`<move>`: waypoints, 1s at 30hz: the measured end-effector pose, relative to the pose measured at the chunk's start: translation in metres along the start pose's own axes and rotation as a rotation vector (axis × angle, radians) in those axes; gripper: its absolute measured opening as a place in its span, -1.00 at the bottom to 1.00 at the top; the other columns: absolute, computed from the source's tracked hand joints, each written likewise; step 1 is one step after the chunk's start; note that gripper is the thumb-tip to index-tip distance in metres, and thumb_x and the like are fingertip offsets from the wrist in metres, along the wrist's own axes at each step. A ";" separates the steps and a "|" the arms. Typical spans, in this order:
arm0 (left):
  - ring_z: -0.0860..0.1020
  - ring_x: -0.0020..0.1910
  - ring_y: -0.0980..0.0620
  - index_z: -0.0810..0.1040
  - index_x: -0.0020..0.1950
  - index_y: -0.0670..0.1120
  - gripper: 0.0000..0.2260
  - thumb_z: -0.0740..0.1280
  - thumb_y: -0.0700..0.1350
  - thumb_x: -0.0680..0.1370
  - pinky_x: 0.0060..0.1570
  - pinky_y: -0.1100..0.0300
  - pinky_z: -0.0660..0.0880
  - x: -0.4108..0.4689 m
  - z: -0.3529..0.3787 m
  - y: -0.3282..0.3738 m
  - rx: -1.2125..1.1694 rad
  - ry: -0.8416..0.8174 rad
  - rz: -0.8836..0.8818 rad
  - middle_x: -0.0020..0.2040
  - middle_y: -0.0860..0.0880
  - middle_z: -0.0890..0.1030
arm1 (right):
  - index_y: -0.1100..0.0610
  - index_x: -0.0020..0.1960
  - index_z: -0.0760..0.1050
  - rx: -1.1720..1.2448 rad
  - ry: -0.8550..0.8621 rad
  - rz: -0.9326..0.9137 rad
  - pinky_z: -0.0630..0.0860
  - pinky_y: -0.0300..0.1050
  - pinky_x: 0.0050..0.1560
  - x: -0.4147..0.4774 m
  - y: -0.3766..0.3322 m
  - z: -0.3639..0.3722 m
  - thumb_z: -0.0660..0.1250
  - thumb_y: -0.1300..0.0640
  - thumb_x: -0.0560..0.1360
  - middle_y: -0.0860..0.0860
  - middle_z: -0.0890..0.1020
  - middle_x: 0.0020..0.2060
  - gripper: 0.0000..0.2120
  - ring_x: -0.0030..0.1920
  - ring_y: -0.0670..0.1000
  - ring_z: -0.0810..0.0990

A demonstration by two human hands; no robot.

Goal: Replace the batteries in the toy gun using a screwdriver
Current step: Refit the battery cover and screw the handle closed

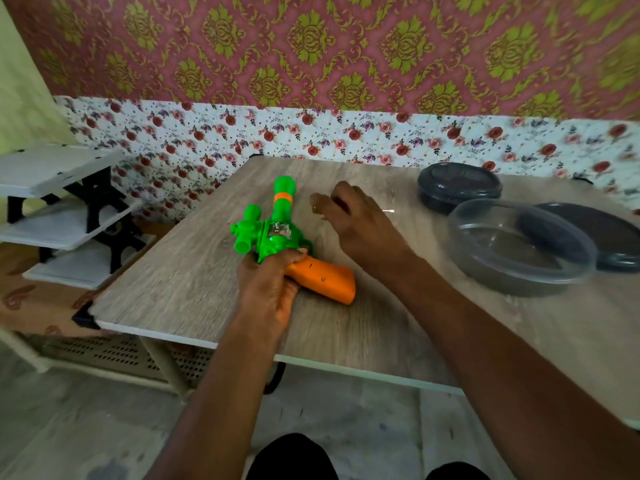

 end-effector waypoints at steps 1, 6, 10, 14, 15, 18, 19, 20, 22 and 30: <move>0.68 0.07 -0.19 0.50 0.39 -0.28 -0.47 0.41 -0.50 0.42 0.09 -0.16 0.65 0.003 0.001 0.001 0.014 0.008 -0.012 0.25 -0.34 0.62 | 0.30 0.32 0.53 -0.010 0.002 0.020 0.56 0.11 -0.22 -0.006 0.000 -0.005 0.16 0.33 0.55 0.25 0.54 -0.04 -0.63 -0.14 0.22 0.54; 0.66 0.08 -0.19 0.44 0.46 -0.24 -0.32 0.45 -0.46 0.34 -0.03 -0.09 0.69 0.013 0.008 0.003 0.008 0.025 -0.027 0.31 -0.35 0.59 | 0.30 0.29 0.54 0.023 -0.029 0.112 0.57 0.13 -0.06 -0.035 0.008 -0.019 0.07 0.23 0.55 0.23 0.53 0.05 -0.58 -0.05 0.20 0.55; 0.70 -0.03 -0.17 0.47 0.44 -0.25 -0.44 0.40 -0.45 0.44 -0.04 -0.10 0.69 0.014 0.018 0.002 0.016 -0.034 -0.020 0.24 -0.34 0.62 | 0.10 0.33 0.54 0.060 0.056 0.196 0.51 0.11 0.00 -0.040 0.016 -0.029 0.22 0.24 0.53 0.14 0.59 0.00 -0.61 -0.09 0.20 0.60; 0.73 -0.15 -0.26 0.44 0.44 -0.27 -0.55 0.32 -0.41 0.54 -0.19 -0.17 0.67 0.015 0.030 -0.010 0.066 -0.124 -0.082 0.03 -0.34 0.65 | 0.12 0.44 0.47 0.262 0.190 0.224 0.62 0.12 -0.12 -0.038 0.015 -0.040 0.32 0.31 0.58 0.13 0.59 -0.04 -0.57 -0.11 0.15 0.62; 0.73 -0.14 -0.27 0.44 0.44 -0.27 -0.56 0.32 -0.40 0.55 -0.19 -0.18 0.68 0.016 0.032 -0.012 0.077 -0.134 -0.093 0.03 -0.33 0.65 | 0.16 0.46 0.45 0.301 0.207 0.231 0.63 0.14 -0.12 -0.038 0.016 -0.041 0.29 0.37 0.57 0.15 0.58 -0.01 -0.53 -0.07 0.14 0.62; 0.73 -0.14 -0.24 0.49 0.38 -0.25 -0.63 0.33 -0.38 0.57 -0.16 -0.19 0.69 0.018 0.030 -0.017 0.098 -0.131 -0.102 0.00 -0.30 0.68 | 0.24 0.46 0.43 0.383 0.209 0.273 0.62 0.11 -0.08 -0.040 0.019 -0.041 0.21 0.53 0.48 0.18 0.55 0.09 -0.43 0.00 0.12 0.61; 0.73 -0.13 -0.24 0.51 0.36 -0.25 -0.65 0.33 -0.38 0.57 -0.14 -0.19 0.69 0.020 0.029 -0.019 0.097 -0.133 -0.103 -0.01 -0.30 0.68 | 0.26 0.41 0.46 0.408 0.229 0.270 0.61 0.08 -0.07 -0.040 0.018 -0.043 0.23 0.54 0.49 0.18 0.57 0.10 -0.48 0.00 0.10 0.62; 0.73 -0.13 -0.24 0.53 0.32 -0.26 -0.68 0.33 -0.38 0.57 -0.12 -0.19 0.69 0.020 0.029 -0.020 0.098 -0.138 -0.105 -0.01 -0.29 0.68 | 0.28 0.34 0.51 0.440 0.267 0.258 0.61 0.03 -0.06 -0.041 0.019 -0.049 0.26 0.53 0.51 0.17 0.59 0.09 -0.57 0.00 0.08 0.63; 0.72 -0.12 -0.24 0.57 0.22 -0.26 -0.77 0.32 -0.38 0.58 -0.07 -0.21 0.68 0.023 0.028 -0.021 0.106 -0.147 -0.107 -0.01 -0.30 0.68 | 0.29 0.21 0.56 0.536 0.372 0.237 0.62 -0.05 -0.04 -0.041 0.022 -0.060 0.33 0.46 0.56 0.16 0.61 0.05 -0.75 0.00 0.06 0.65; 0.72 -0.15 -0.22 0.58 0.10 -0.24 -0.84 0.32 -0.41 0.57 -0.01 -0.25 0.63 0.022 0.030 -0.020 0.072 -0.126 -0.102 -0.03 -0.29 0.69 | 0.24 0.01 0.48 1.411 0.418 0.858 0.71 0.13 -0.10 -0.063 0.055 -0.022 0.31 0.20 0.65 0.18 0.67 -0.11 -0.89 -0.12 0.24 0.77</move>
Point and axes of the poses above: each hand's wrist, its own x-axis towards the middle knuckle, its own z-axis out of the palm, y = z × x, the point moved 10 cm from there along x, towards the middle knuckle
